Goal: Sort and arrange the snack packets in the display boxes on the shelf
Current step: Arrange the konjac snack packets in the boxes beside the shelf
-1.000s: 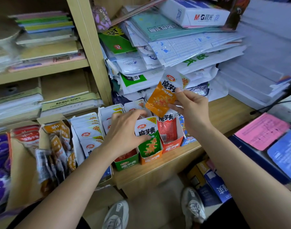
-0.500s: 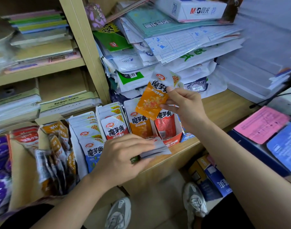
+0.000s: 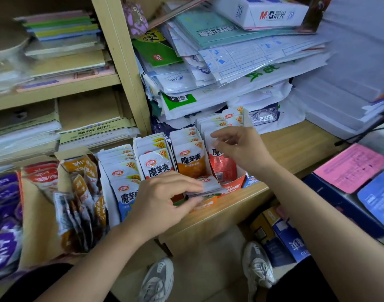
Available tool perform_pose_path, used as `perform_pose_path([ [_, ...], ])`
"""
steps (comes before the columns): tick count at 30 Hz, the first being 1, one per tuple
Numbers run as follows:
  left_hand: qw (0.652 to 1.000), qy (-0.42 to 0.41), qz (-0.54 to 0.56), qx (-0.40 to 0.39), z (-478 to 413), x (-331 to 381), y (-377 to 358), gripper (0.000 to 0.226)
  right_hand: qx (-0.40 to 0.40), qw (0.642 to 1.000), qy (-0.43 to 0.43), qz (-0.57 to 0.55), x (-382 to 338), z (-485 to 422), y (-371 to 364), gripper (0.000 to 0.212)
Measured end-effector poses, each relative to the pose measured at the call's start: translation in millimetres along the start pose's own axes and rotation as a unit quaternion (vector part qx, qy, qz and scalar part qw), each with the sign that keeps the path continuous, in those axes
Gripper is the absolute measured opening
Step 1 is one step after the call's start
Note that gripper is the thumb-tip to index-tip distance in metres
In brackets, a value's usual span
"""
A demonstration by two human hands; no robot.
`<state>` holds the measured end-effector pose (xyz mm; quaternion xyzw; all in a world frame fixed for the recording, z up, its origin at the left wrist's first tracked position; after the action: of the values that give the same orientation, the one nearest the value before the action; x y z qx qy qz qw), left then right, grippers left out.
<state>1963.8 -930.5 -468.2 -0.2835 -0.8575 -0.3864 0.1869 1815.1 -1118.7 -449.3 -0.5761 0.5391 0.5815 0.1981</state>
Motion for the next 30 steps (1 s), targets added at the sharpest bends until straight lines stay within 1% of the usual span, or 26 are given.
perform_pose_path([
  [2, 1.0, 0.008, -0.022, 0.004, -1, 0, 0, 0.016, 0.022, 1.0, 0.003, -0.006, 2, -1, 10, 0.012],
  [4, 0.999, 0.027, -0.041, 0.013, -3, 0, 0, 0.022, 0.068, 0.998, 0.0, -0.004, 6, -3, 25, 0.013],
  [6, 0.997, 0.052, -0.055, 0.019, -6, 0, -2, 0.026, 0.104, 0.994, -0.004, 0.03, 13, -7, 41, 0.016],
  [7, 0.996, 0.063, -0.061, 0.017, -7, -1, -4, 0.026, 0.106, 0.993, -0.009, 0.047, 18, -9, 47, 0.02],
  [9, 0.994, 0.085, -0.074, 0.005, -12, -2, -7, 0.027, 0.075, 0.995, -0.019, 0.062, 27, -12, 51, 0.036],
  [11, 0.992, 0.102, -0.078, -0.003, -16, -4, -10, 0.028, 0.005, 0.997, -0.017, 0.078, 29, -9, 42, 0.056],
  [13, 0.99, 0.118, -0.071, -0.004, -20, -6, -11, 0.024, -0.047, 0.99, 0.021, 0.128, 30, -4, 29, 0.066],
  [14, 0.99, 0.126, -0.066, -0.001, -21, -7, -11, 0.021, -0.051, 0.986, 0.048, 0.152, 30, -2, 24, 0.066],
  [15, 0.989, 0.133, -0.061, 0.007, -21, -7, -12, 0.018, -0.039, 0.984, 0.066, 0.163, 30, -1, 22, 0.061],
  [18, 0.986, 0.15, -0.057, 0.035, -22, -7, -13, 0.011, 0.022, 0.986, 0.059, 0.157, 24, -1, 29, 0.044],
  [19, 0.986, 0.151, -0.061, 0.044, -22, -6, -14, 0.013, 0.025, 0.984, 0.057, 0.166, 23, 0, 33, 0.043],
  [21, 0.984, 0.155, -0.065, 0.062, -23, -6, -15, 0.016, 0.031, 0.977, 0.089, 0.192, 17, 7, 37, 0.047],
  [23, 0.983, 0.154, -0.064, 0.079, -24, -6, -16, 0.016, 0.032, 0.979, 0.115, 0.164, 7, 21, 38, 0.046],
  [25, 0.981, 0.151, -0.059, 0.101, -24, -5, -14, 0.017, -0.014, 0.988, 0.095, 0.125, -2, 37, 34, 0.046],
  [26, 0.98, 0.153, -0.054, 0.112, -25, -5, -13, 0.016, -0.051, 0.988, 0.079, 0.126, -5, 45, 30, 0.05],
  [28, 0.98, 0.155, -0.033, 0.121, -26, -7, -9, 0.011, -0.113, 0.981, 0.061, 0.142, -4, 57, 16, 0.068],
  [30, 0.981, 0.154, 0.002, 0.119, -27, -7, -3, 0.01, -0.127, 0.981, 0.061, 0.133, 1, 64, 2, 0.081],
])
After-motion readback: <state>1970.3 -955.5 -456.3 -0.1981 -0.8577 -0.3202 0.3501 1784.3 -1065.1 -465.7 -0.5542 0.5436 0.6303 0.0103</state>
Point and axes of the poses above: each hand's wrist, its own z-axis away from the middle knuckle, its own y-axis out of the back of the hand, x = y × z, the point moved 1 cm from there along -z, towards the middle knuckle, and after that the axes turned 7 degrees about x, right-handed, at the moved point
